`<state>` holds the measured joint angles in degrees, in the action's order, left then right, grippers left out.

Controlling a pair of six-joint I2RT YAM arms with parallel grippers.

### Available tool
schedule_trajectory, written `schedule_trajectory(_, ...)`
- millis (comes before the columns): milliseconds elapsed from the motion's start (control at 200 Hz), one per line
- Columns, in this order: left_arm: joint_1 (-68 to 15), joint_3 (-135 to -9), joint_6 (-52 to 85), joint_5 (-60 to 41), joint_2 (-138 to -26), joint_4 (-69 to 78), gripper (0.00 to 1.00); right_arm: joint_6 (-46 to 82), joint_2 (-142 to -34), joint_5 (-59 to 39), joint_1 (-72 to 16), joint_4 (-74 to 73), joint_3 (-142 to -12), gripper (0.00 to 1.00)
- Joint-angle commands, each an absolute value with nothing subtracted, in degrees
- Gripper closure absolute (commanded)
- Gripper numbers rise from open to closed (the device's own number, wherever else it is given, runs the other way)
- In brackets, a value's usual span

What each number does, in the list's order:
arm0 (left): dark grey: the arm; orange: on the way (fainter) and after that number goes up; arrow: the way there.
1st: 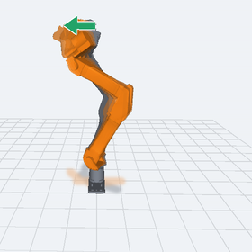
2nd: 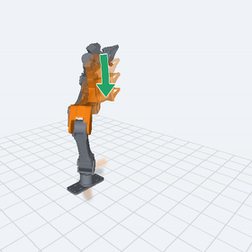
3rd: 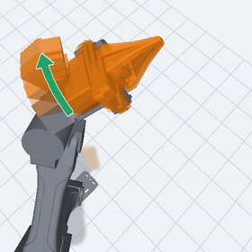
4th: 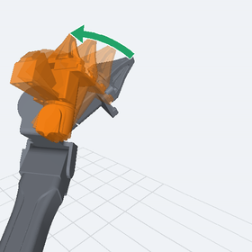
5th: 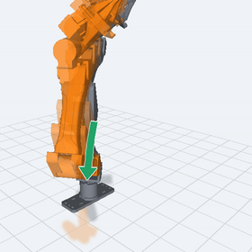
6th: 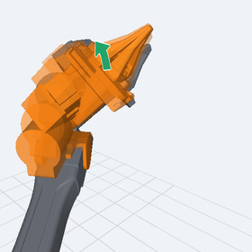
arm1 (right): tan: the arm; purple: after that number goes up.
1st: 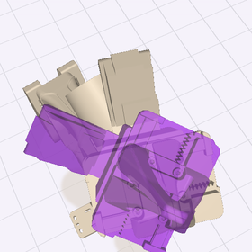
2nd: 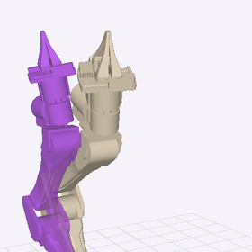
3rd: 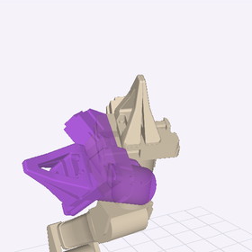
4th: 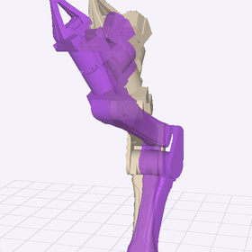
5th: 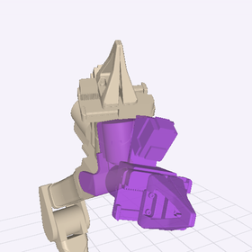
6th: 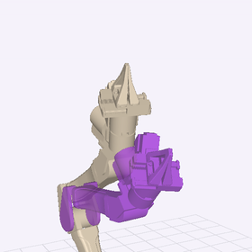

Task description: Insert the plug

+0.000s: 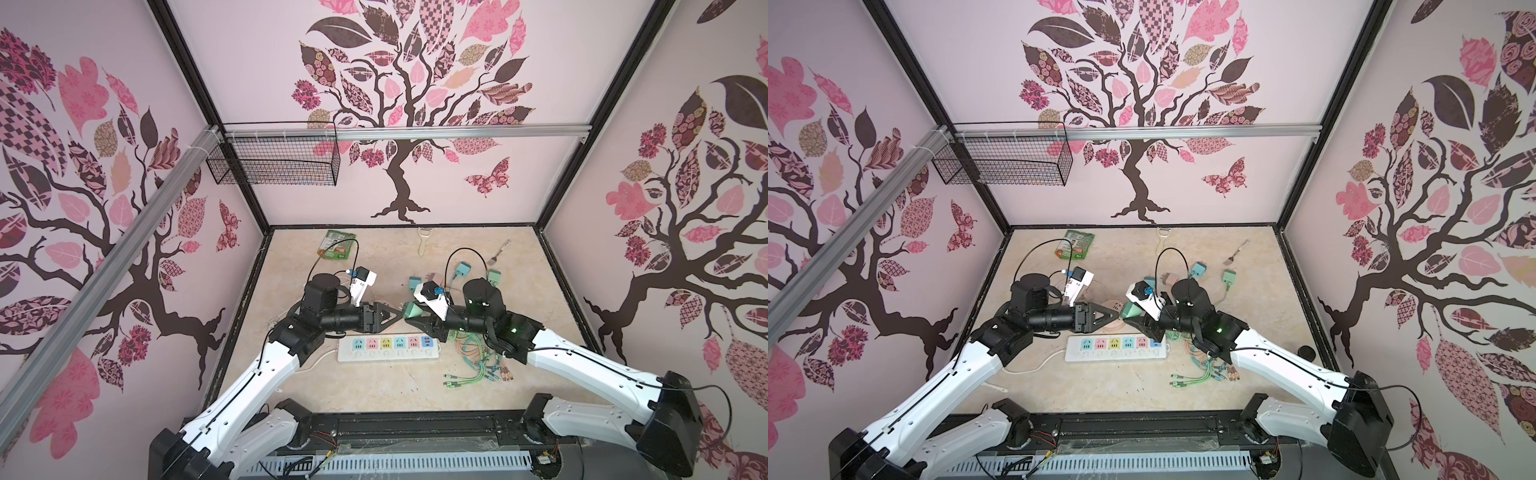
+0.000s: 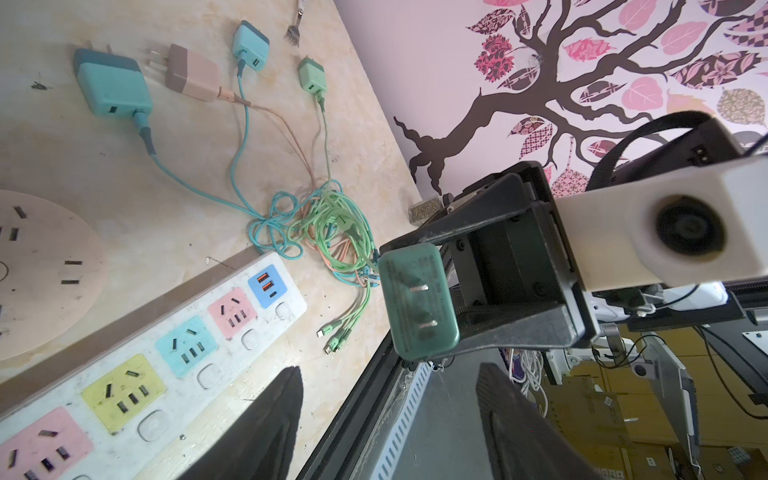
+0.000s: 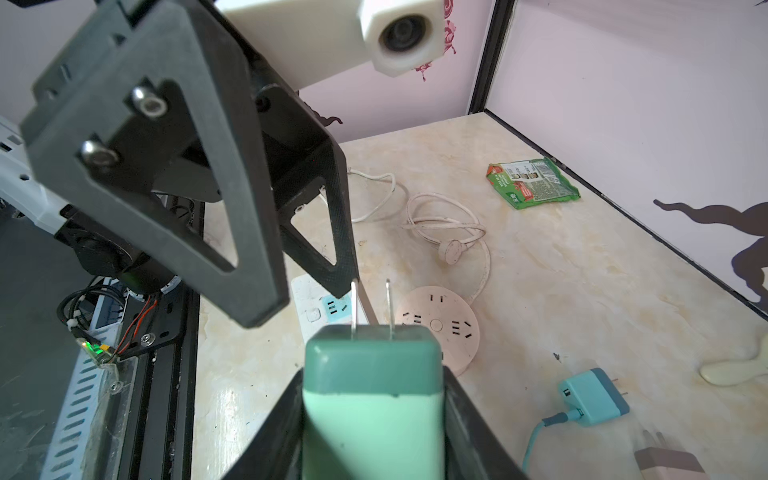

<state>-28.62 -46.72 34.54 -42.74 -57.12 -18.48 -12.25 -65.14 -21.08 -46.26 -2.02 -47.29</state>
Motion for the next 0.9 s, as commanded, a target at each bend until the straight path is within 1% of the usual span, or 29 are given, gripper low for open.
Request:
schedule_trajectory(0,-29.0,-49.1,34.1,-43.4,-57.5,-16.6,0.32,-13.2,-65.9,-20.6,-47.1,-1.9,-49.8,0.77)
schedule_trajectory(480,-31.4,-50.2,35.0,-43.8,-60.4,-14.7,0.42,-14.1,-66.6,-19.0,-49.0,-1.6,-50.2,0.77)
schedule_trajectory(890,-32.6,-50.8,35.6,-44.3,-62.3,-13.9,0.60,-14.5,-66.9,-17.8,-49.7,-1.7,-50.1,0.77)
